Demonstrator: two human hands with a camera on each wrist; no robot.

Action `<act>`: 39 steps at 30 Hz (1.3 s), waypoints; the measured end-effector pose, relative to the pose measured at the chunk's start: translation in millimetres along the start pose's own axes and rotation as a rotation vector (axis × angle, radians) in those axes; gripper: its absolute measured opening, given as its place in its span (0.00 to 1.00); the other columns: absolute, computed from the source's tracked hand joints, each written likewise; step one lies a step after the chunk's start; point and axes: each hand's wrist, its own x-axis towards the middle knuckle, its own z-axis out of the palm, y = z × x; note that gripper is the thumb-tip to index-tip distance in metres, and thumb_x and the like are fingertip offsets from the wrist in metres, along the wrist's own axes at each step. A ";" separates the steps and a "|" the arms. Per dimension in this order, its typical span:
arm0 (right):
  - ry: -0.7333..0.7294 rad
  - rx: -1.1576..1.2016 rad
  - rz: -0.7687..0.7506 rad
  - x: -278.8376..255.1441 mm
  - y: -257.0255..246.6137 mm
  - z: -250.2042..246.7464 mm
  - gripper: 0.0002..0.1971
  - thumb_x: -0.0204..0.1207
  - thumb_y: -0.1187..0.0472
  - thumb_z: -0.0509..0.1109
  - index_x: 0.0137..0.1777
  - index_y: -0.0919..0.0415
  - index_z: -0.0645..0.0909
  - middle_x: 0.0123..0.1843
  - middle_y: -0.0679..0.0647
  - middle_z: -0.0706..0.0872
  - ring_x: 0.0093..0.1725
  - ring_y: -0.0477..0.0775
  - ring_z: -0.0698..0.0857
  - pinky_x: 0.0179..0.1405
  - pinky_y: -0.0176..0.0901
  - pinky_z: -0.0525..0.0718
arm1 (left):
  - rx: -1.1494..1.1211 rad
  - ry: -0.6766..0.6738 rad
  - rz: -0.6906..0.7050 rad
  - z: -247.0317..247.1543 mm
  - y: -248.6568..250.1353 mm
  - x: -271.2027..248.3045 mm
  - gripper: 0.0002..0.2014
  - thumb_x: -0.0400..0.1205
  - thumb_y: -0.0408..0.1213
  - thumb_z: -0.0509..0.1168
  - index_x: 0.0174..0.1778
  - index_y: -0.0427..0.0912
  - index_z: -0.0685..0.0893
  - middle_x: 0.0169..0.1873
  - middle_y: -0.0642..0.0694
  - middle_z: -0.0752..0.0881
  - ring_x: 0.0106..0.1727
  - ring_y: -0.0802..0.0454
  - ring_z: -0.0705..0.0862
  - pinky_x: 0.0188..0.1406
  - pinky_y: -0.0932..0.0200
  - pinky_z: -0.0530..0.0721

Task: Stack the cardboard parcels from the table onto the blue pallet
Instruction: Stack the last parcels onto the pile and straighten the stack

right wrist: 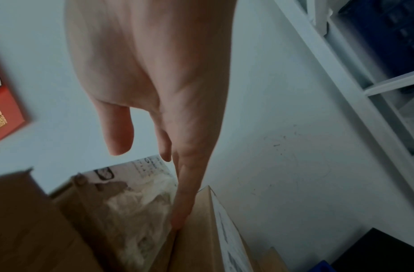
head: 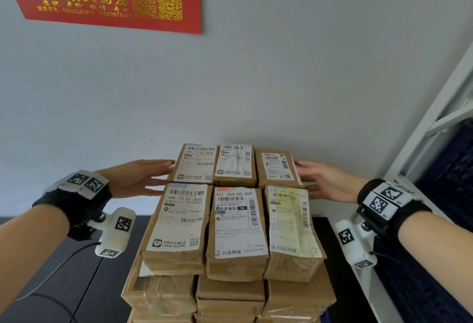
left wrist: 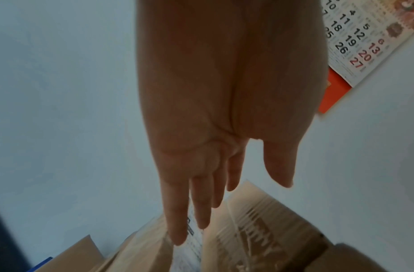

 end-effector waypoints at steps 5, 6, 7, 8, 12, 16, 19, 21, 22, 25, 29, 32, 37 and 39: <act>0.136 0.118 0.039 -26.7 14.5 -1.9 0.30 0.78 0.57 0.67 0.79 0.49 0.62 0.72 0.63 0.76 0.71 0.66 0.77 0.66 0.58 0.79 | -0.023 0.087 -0.010 -13.1 -23.5 -24.7 0.28 0.74 0.45 0.63 0.73 0.50 0.72 0.70 0.51 0.78 0.72 0.47 0.75 0.74 0.41 0.70; 0.151 0.127 0.040 -33.9 17.6 0.1 0.31 0.77 0.57 0.67 0.79 0.49 0.62 0.73 0.64 0.75 0.71 0.66 0.77 0.68 0.59 0.78 | -0.025 0.099 -0.009 -13.8 -28.7 -30.6 0.29 0.75 0.46 0.63 0.75 0.49 0.71 0.72 0.51 0.77 0.73 0.47 0.75 0.73 0.41 0.70; 0.166 0.138 0.038 -40.9 21.4 2.8 0.31 0.77 0.57 0.67 0.79 0.49 0.63 0.74 0.65 0.74 0.72 0.66 0.76 0.68 0.58 0.77 | -0.039 0.107 -0.009 -14.0 -34.3 -36.6 0.29 0.77 0.45 0.61 0.76 0.48 0.70 0.73 0.50 0.76 0.73 0.47 0.74 0.73 0.42 0.71; 0.181 0.147 0.036 -48.9 25.0 6.6 0.30 0.78 0.58 0.67 0.79 0.49 0.63 0.74 0.65 0.73 0.72 0.66 0.76 0.67 0.57 0.77 | -0.049 0.111 -0.005 -13.2 -39.6 -43.2 0.28 0.78 0.45 0.60 0.76 0.48 0.69 0.73 0.51 0.75 0.73 0.47 0.74 0.72 0.43 0.71; 0.242 0.145 0.041 -79.2 48.8 22.0 0.29 0.80 0.58 0.64 0.80 0.50 0.62 0.71 0.60 0.74 0.71 0.62 0.75 0.69 0.55 0.76 | -0.027 0.106 -0.008 -5.2 -65.7 -69.8 0.31 0.74 0.49 0.64 0.75 0.51 0.70 0.73 0.53 0.75 0.73 0.49 0.74 0.69 0.46 0.73; 0.254 0.184 0.066 -107.6 79.1 40.3 0.29 0.81 0.59 0.63 0.81 0.49 0.60 0.77 0.60 0.69 0.75 0.61 0.72 0.74 0.58 0.70 | -0.002 0.055 -0.027 3.6 -95.1 -93.7 0.44 0.64 0.57 0.75 0.76 0.52 0.69 0.72 0.54 0.75 0.74 0.50 0.73 0.72 0.45 0.71; 0.266 0.188 0.079 -125.8 102.6 55.5 0.29 0.82 0.60 0.62 0.82 0.50 0.58 0.79 0.59 0.68 0.77 0.59 0.69 0.76 0.57 0.69 | -0.013 0.067 -0.028 15.5 -116.6 -106.1 0.37 0.72 0.53 0.65 0.78 0.50 0.66 0.73 0.54 0.74 0.76 0.51 0.71 0.74 0.44 0.68; 0.288 0.187 0.079 -133.8 118.4 64.8 0.30 0.82 0.59 0.63 0.82 0.50 0.58 0.79 0.58 0.69 0.77 0.58 0.70 0.76 0.56 0.68 | -0.046 0.073 -0.020 23.7 -131.3 -110.5 0.29 0.77 0.52 0.63 0.75 0.52 0.70 0.70 0.53 0.78 0.74 0.50 0.73 0.75 0.44 0.67; 0.304 0.185 0.077 -136.4 125.9 69.2 0.30 0.82 0.58 0.63 0.82 0.51 0.58 0.79 0.57 0.69 0.77 0.57 0.70 0.76 0.56 0.68 | -0.060 0.068 -0.017 28.5 -137.8 -112.6 0.23 0.81 0.51 0.59 0.72 0.53 0.73 0.68 0.53 0.80 0.73 0.50 0.74 0.75 0.44 0.67; 0.342 0.187 0.067 -140.1 145.0 81.7 0.31 0.82 0.55 0.64 0.82 0.52 0.58 0.80 0.54 0.69 0.78 0.56 0.68 0.77 0.57 0.65 | -0.062 0.025 0.004 45.8 -155.5 -116.4 0.19 0.86 0.49 0.52 0.71 0.54 0.76 0.66 0.57 0.82 0.72 0.54 0.75 0.76 0.46 0.64; 0.375 0.261 0.028 -140.9 156.2 97.6 0.29 0.82 0.54 0.63 0.82 0.50 0.59 0.80 0.54 0.68 0.79 0.57 0.67 0.79 0.59 0.62 | -0.162 0.039 0.067 63.5 -169.2 -120.5 0.19 0.86 0.47 0.51 0.71 0.52 0.76 0.66 0.49 0.83 0.68 0.49 0.79 0.74 0.45 0.68; 0.373 0.311 0.004 -139.9 158.8 108.8 0.27 0.82 0.54 0.63 0.81 0.50 0.62 0.78 0.54 0.71 0.76 0.57 0.70 0.79 0.58 0.62 | -0.243 0.076 0.106 72.4 -174.5 -122.0 0.17 0.86 0.46 0.52 0.67 0.51 0.79 0.63 0.47 0.84 0.64 0.49 0.81 0.70 0.48 0.72; 0.377 0.371 -0.023 -135.3 162.4 118.6 0.23 0.83 0.51 0.62 0.76 0.50 0.66 0.74 0.54 0.75 0.68 0.54 0.75 0.76 0.57 0.64 | -0.272 0.125 0.135 85.1 -177.4 -122.9 0.14 0.86 0.47 0.54 0.59 0.53 0.82 0.52 0.54 0.89 0.59 0.54 0.84 0.65 0.52 0.74; 0.375 0.384 -0.039 -133.3 163.0 120.3 0.25 0.82 0.49 0.62 0.78 0.50 0.65 0.74 0.54 0.75 0.69 0.54 0.75 0.74 0.56 0.66 | -0.283 0.142 0.124 84.8 -176.5 -121.8 0.14 0.85 0.48 0.54 0.61 0.53 0.81 0.54 0.54 0.88 0.61 0.54 0.82 0.69 0.51 0.72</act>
